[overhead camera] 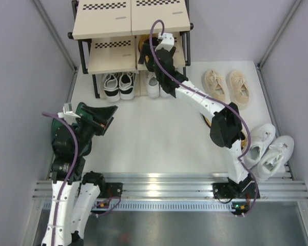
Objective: Place and organize the shoes onto the shoe shelf
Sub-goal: Place the shoe at the shoe shelf, then pick up the shoe at the center of the board.
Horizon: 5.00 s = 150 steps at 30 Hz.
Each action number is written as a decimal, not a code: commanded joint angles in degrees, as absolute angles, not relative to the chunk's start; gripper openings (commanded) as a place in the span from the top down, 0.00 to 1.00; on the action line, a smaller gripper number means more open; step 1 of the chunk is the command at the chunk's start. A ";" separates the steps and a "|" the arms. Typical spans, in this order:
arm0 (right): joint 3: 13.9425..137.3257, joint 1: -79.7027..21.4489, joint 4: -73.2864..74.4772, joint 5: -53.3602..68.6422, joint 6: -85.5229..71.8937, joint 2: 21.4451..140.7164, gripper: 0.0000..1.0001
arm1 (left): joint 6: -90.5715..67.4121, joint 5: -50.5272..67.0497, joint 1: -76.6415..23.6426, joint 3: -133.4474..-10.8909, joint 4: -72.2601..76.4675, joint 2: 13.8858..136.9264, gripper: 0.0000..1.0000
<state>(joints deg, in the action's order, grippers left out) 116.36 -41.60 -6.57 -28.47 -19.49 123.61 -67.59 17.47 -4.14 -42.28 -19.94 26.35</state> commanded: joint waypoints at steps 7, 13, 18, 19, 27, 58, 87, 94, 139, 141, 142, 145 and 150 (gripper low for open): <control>107.68 -41.14 -13.78 -19.71 -15.82 110.15 0.00 | -68.20 16.87 -3.78 -41.75 -19.07 24.61 0.02; 99.86 -39.12 -15.99 -11.37 -12.57 104.08 0.01 | -67.94 17.14 -3.78 -41.48 -18.99 24.43 0.02; 87.22 -35.61 -18.12 14.09 -8.10 95.03 0.01 | -66.01 17.75 -3.78 -42.19 -19.07 24.26 0.02; 85.88 -33.42 -16.37 19.98 -6.78 93.27 0.01 | -65.31 17.93 -3.78 -42.45 -19.33 24.26 0.02; 77.87 -16.89 30.95 54.85 30.44 76.39 0.01 | -58.01 21.61 -3.78 -40.09 -21.71 24.61 0.02; 60.48 13.89 46.41 26.29 54.85 86.66 0.36 | -62.05 13.54 -31.28 -32.08 -0.53 46.31 0.02; 66.27 -9.57 53.00 45.78 37.36 71.54 1.00 | -69.26 5.27 -45.62 -46.41 30.59 83.94 0.08; 66.18 -10.90 48.43 45.09 31.91 72.16 1.00 | -68.91 6.77 -45.44 -44.75 31.72 82.88 0.56; 64.96 -12.57 65.24 67.24 62.20 72.69 0.01 | -78.93 25.13 -23.47 -38.05 24.08 60.81 1.00; 61.11 -14.32 55.68 63.66 53.48 69.10 0.01 | -79.10 25.75 -23.47 -38.93 24.08 61.17 1.00; 59.61 -15.11 46.15 62.24 49.52 67.69 0.01 | -79.10 25.84 -23.47 -39.20 24.08 61.26 1.00; 56.78 -17.75 35.98 58.27 38.16 64.34 0.01 | -79.10 25.75 -23.47 -39.73 24.08 61.08 1.00; 57.30 -20.30 32.17 56.08 29.71 64.95 0.01 | -78.75 25.66 -23.47 -39.29 24.08 60.91 1.00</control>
